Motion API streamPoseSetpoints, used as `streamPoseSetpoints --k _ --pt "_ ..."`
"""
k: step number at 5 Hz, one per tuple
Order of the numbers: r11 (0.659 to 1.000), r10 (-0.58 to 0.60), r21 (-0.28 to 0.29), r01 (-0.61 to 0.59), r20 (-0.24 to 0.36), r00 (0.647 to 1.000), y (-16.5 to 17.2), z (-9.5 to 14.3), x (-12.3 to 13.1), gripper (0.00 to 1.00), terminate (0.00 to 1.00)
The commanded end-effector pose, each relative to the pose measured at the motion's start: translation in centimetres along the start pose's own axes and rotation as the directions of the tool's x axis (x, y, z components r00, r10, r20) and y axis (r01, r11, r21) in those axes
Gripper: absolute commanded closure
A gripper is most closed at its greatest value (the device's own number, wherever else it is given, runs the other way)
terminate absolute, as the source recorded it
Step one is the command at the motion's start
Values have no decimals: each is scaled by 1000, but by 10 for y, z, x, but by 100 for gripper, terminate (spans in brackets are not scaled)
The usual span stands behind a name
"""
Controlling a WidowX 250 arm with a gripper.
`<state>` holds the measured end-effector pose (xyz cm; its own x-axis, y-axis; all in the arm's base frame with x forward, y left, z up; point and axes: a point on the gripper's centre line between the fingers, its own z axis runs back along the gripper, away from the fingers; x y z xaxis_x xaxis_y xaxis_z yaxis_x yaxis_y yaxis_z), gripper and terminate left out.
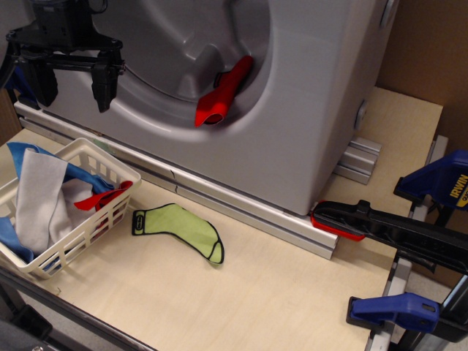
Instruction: Take clothes out of laundry machine
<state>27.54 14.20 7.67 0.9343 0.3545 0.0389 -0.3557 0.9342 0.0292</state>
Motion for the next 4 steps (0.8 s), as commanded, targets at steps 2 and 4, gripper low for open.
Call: streamPoseSetpoints --k 2,4 --pt "992 1 -124 7 57 998 -32 0 14 0 0" --pt "931 114 -363 -23 230 966 -91 24 31 0 0"
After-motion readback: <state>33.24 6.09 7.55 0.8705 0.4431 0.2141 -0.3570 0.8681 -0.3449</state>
